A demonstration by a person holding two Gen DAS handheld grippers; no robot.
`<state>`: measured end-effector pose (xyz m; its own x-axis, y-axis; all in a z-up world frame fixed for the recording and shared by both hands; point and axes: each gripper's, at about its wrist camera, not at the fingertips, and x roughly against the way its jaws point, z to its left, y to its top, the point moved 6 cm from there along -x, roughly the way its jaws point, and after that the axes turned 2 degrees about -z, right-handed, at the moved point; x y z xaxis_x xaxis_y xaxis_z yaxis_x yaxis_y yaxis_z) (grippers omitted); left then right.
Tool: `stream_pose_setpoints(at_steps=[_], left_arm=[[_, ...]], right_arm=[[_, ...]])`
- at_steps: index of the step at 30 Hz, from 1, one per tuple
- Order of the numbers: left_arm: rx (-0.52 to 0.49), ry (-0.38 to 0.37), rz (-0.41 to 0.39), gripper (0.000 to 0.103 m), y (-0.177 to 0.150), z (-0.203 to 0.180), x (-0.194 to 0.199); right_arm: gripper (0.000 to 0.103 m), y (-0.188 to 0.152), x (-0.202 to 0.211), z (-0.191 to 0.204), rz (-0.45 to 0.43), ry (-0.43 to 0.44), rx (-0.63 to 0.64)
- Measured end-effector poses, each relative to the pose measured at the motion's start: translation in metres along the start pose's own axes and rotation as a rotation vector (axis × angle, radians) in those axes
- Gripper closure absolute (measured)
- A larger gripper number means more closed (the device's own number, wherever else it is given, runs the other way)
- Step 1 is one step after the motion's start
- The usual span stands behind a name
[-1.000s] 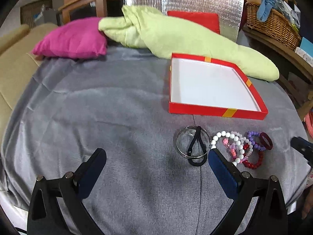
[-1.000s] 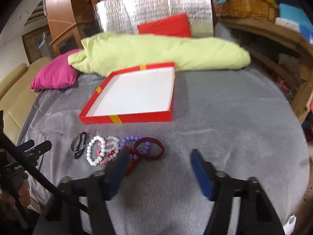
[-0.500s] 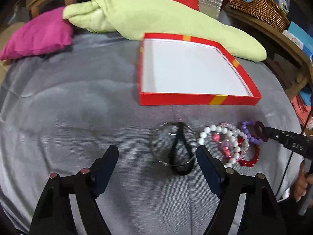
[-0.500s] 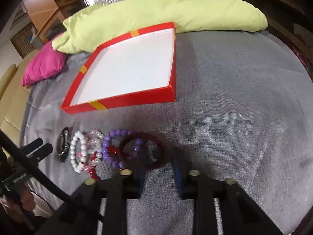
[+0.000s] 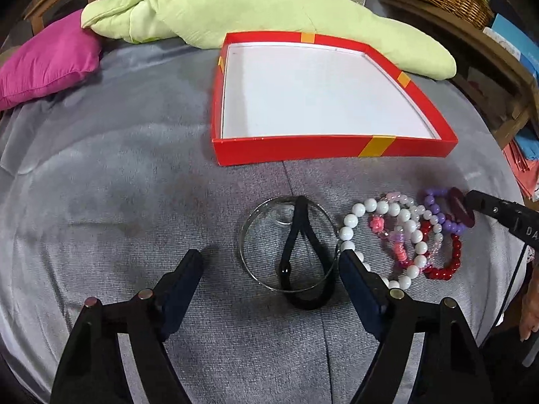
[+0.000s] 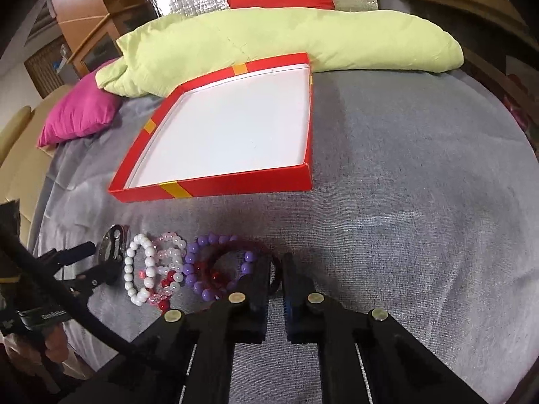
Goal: Organize jewelry
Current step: 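Grasp the silver bangle with the left tool while the right tool grasps the maroon bangle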
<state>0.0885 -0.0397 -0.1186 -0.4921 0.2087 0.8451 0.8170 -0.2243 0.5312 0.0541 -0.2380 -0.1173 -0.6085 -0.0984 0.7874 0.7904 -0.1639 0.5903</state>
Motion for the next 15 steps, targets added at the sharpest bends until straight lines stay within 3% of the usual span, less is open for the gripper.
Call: stream_pose_setpoints(at_steps=[6,12,15], left_arm=[[0.002,-0.004,-0.027,0.020,0.009,0.006,0.001],[0.042,-0.006,-0.107,0.020,0.024,0.019,0.018],[0.025,0.011,-0.128,0.027,0.028,0.021,0.019]], right_arm=[[0.096,0.002,0.006,-0.004,-0.016,0.042,-0.041],[0.096,0.000,0.004,-0.007,-0.003,0.050,-0.060],[0.095,-0.001,0.003,-0.007,0.010,0.059,-0.071]])
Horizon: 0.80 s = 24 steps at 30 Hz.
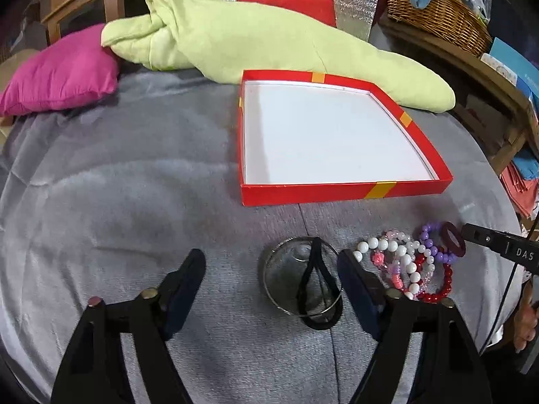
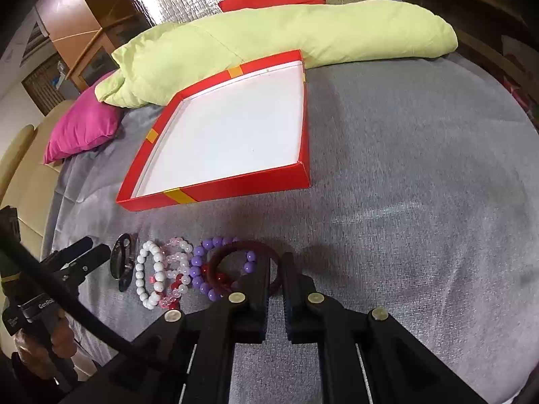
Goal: Organize jewelry
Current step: 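Grasp the silver bangle with the left tool while the right tool grasps the maroon bangle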
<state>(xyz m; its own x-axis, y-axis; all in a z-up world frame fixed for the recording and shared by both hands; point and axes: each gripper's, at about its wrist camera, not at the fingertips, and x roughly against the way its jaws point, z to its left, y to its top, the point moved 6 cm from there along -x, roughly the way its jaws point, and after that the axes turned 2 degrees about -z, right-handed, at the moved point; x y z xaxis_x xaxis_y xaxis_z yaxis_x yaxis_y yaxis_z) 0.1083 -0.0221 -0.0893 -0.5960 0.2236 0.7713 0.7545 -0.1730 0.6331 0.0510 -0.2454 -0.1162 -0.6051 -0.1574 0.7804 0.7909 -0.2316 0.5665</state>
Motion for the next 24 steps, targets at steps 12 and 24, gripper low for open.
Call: stream_pose_setpoints(at_steps=[12,24], left_arm=[[-0.059,-0.038,0.097,0.024,-0.022,-0.020,-0.011],[-0.124,-0.040,0.101,0.028,-0.030,-0.026,-0.019]], right_arm=[[0.046,0.001,0.005,-0.012,-0.002,0.020,-0.047],[0.097,-0.006,-0.008,0.014,0.007,-0.062,0.137]])
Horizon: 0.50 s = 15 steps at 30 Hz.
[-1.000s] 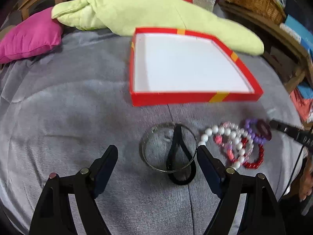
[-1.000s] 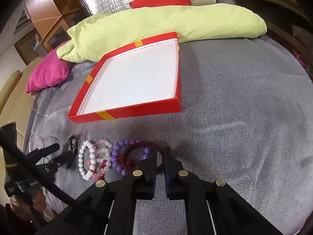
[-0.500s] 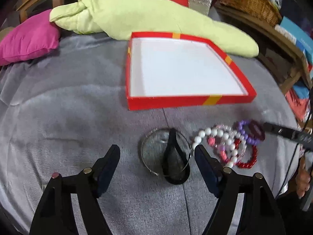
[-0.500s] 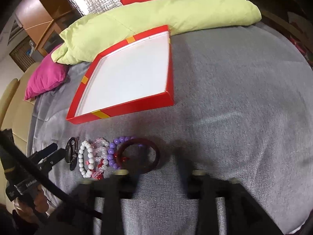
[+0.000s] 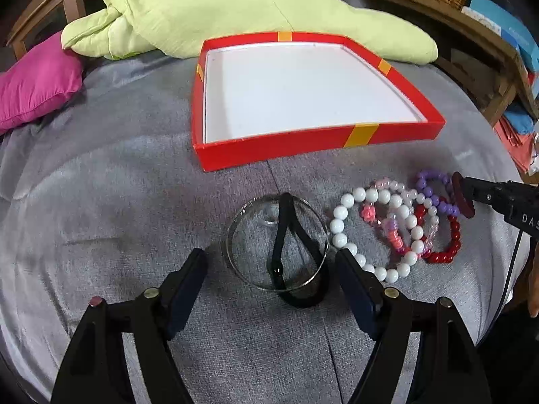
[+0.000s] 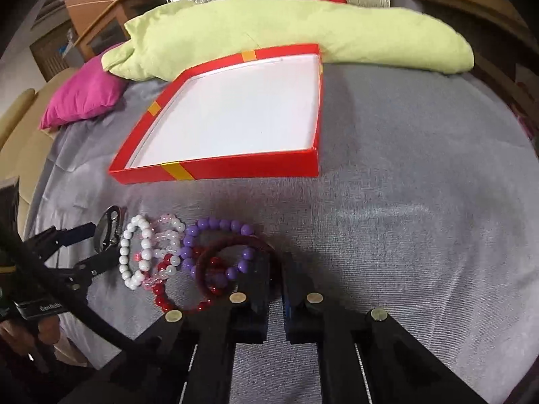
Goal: Organize jewelry
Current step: 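Grasp the silver bangle with the left tool while the right tool grasps the maroon bangle, then carry both bangles into the red box and open both tools to release them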
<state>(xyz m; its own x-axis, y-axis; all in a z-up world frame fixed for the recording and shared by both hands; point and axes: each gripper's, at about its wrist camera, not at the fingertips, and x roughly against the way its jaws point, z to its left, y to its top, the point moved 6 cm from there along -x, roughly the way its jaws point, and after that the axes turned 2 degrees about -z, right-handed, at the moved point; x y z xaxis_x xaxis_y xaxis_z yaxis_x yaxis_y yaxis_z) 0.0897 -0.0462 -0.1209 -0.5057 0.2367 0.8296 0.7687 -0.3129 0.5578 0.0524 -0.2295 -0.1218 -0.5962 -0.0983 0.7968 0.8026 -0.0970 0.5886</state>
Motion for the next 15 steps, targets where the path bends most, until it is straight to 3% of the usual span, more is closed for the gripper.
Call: stream_pose_setpoints(at_steps=[2,8,15], left_arm=[[0.004,-0.013,-0.012,0.042,0.002,0.002,0.001],[0.033,0.000,-0.047,0.042,0.007,0.015,0.008],[0.074,0.008,-0.144,0.042,0.021,0.027,0.035]], right_arm=[[0.097,0.003,0.007,0.001,-0.038,-0.001,0.007],[0.097,0.012,0.026,-0.006,-0.120,0.031,-0.055],[0.097,0.024,0.038,-0.014,-0.199,0.043,-0.104]])
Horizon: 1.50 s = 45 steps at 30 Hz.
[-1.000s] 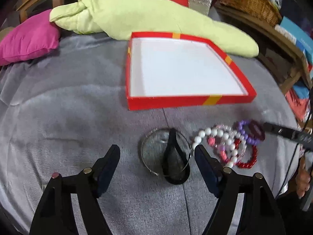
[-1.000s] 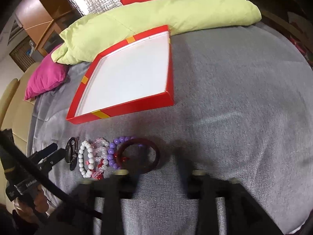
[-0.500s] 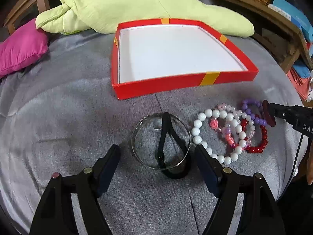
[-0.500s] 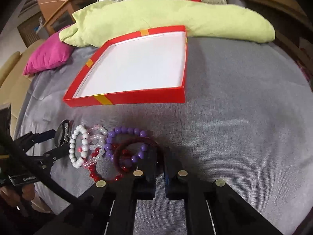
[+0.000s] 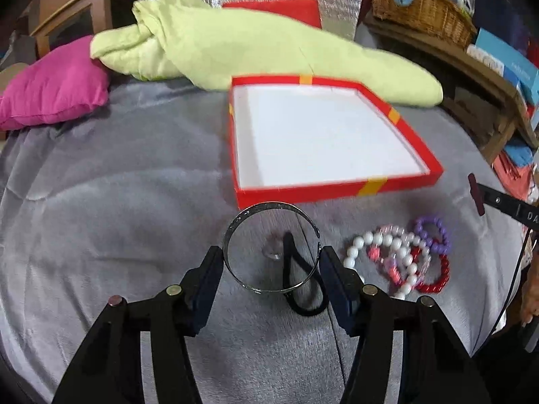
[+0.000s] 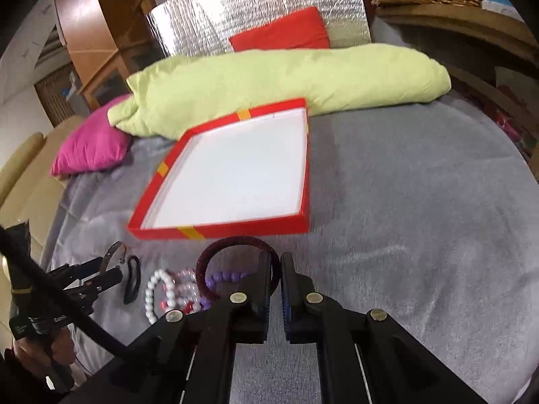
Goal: Organize jewelry
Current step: 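Carry both bangles into the red box and open both tools to release them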
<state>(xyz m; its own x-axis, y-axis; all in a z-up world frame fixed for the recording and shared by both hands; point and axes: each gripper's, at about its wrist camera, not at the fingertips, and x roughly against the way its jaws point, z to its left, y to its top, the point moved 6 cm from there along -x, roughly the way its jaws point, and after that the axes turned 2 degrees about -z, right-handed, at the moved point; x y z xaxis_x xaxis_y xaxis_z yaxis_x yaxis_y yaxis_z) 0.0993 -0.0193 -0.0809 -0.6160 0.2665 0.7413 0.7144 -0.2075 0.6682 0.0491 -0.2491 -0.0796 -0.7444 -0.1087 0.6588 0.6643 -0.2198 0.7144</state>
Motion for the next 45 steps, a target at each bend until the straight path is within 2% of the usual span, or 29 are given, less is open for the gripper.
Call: stream_pose_setpoints(at_steps=[7,10,15,23,27,28,31,39,45], left_arm=[[0.076,0.061,-0.117,0.042,0.038,0.024,0.006],[0.079,0.102,-0.107,0.042,0.047,0.029,-0.008],[0.063,0.096,-0.093,0.042,0.060,0.019,-0.028],[0.002,0.086,-0.055,0.042,0.079,-0.009,-0.061],[-0.037,0.091,-0.020,0.042,0.077,-0.020,-0.073],[-0.050,0.099,-0.013,0.041,0.077,-0.023,-0.073],[-0.058,0.113,-0.013,0.041,0.075,-0.024,-0.068],[-0.094,0.199,-0.043,0.034,0.063,-0.022,-0.033],[-0.024,0.241,-0.030,0.034,0.040,0.001,-0.009]], right_arm=[[0.097,0.030,-0.003,-0.001,-0.072,0.041,-0.054],[0.097,0.046,-0.012,0.000,-0.094,0.062,-0.086],[0.097,0.068,-0.035,0.003,-0.122,0.088,-0.134],[0.097,0.075,-0.089,0.010,-0.038,0.047,-0.117],[0.093,0.070,-0.105,0.013,0.014,0.036,-0.102],[0.088,0.069,-0.107,0.013,0.033,0.033,-0.099],[0.072,0.070,-0.103,0.007,0.020,0.024,-0.108],[0.072,0.074,-0.068,0.001,-0.024,0.029,-0.110],[0.072,0.057,-0.045,-0.008,0.020,0.040,-0.118]])
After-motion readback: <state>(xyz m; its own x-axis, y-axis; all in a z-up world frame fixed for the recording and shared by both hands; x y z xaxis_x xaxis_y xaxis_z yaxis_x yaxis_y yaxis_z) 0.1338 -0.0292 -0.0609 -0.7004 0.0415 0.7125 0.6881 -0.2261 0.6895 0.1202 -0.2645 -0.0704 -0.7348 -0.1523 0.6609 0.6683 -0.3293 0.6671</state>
